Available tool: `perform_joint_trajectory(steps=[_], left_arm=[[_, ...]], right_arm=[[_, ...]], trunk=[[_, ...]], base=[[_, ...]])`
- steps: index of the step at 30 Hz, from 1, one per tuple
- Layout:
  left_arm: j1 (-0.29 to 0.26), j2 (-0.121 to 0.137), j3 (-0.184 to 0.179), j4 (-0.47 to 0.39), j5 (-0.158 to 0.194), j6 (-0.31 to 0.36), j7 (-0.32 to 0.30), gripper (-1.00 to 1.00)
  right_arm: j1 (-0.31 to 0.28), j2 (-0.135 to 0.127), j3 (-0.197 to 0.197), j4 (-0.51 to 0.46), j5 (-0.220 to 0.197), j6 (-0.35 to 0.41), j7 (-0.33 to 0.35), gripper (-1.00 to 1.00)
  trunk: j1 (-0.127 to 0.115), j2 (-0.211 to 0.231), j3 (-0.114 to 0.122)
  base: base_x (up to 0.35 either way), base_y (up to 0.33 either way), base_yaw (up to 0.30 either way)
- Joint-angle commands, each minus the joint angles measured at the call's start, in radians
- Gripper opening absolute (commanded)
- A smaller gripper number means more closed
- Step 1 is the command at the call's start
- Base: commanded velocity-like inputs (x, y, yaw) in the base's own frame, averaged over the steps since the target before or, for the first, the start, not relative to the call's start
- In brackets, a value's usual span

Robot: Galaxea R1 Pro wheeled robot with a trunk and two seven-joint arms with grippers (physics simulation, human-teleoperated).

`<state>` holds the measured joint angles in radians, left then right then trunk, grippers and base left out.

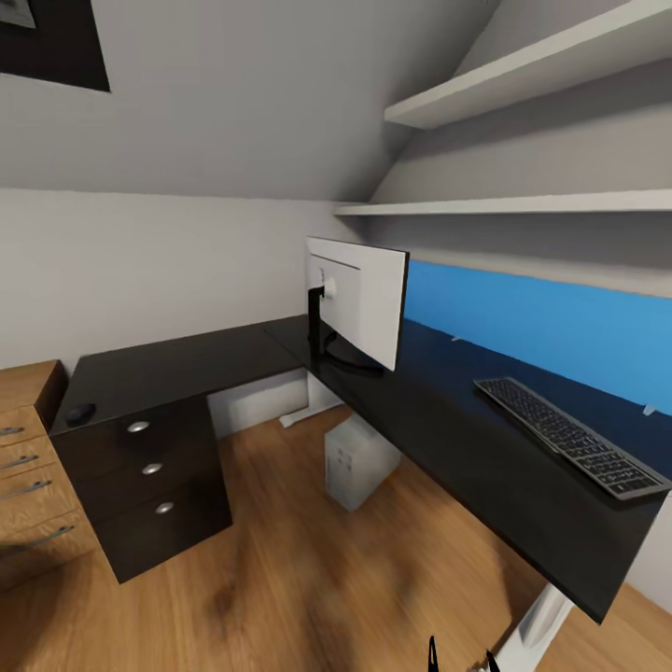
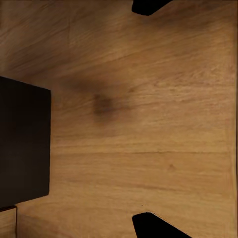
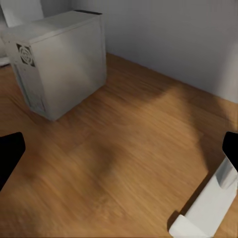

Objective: In the bedroom, organize the workspace by keeping the computer under the desk, ensuring the monitor is on the desk, placing the keyboard on the desk next to the monitor, placing the mouse on the desk next to the keyboard, moving the folder from the swivel chair onto the desk next to the mouse, stacking the notebook on top of the folder with the pen on top of the notebook, and positioning the swivel chair next to the desk.

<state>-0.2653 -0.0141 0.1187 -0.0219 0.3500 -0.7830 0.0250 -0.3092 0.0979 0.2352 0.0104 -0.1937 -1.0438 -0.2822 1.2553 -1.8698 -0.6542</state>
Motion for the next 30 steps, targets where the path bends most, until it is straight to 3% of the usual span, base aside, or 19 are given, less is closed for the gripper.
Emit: perform_joint_trajectory(steps=[1,12,16,17,20,30], left_arm=[[0.001,-0.002,0.008,0.0,-0.008,-0.004,0.003,1.0],[0.007,-0.005,0.004,0.0,-0.008,-0.009,0.003,1.0],[0.007,-0.003,-0.007,0.0,-0.008,-0.008,0.003,1.0],[0.008,-0.001,-0.027,0.0,-0.008,-0.007,0.003,1.0],[0.008,0.004,-0.039,0.0,-0.008,-0.007,0.004,1.0],[0.032,0.009,-0.048,0.0,-0.008,-0.013,0.004,1.0]], right_arm=[[-0.001,0.0,0.009,0.001,-0.01,-0.003,-0.001,1.0],[-0.001,0.002,0.009,0.0,-0.009,-0.003,-0.001,1.0],[-0.001,0.002,0.009,0.0,-0.009,-0.002,0.0,1.0],[-0.001,0.002,0.009,0.0,-0.008,-0.001,0.001,1.0],[-0.001,0.001,0.009,0.0,-0.008,-0.001,0.001,1.0],[-0.001,0.0,0.008,-0.001,-0.009,0.026,0.001,1.0]], trunk=[[-0.004,0.007,0.002],[-0.046,0.084,0.033],[-0.062,0.112,0.044],[-0.065,0.119,0.047],[-0.077,0.14,0.055],[-0.115,0.21,0.08]], base=[[0.0,0.0,0.253],[0.0,0.0,0.264],[0.0,0.0,0.269],[0.0,0.0,0.269],[0.0,0.0,0.269],[0.0,0.0,0.27]])
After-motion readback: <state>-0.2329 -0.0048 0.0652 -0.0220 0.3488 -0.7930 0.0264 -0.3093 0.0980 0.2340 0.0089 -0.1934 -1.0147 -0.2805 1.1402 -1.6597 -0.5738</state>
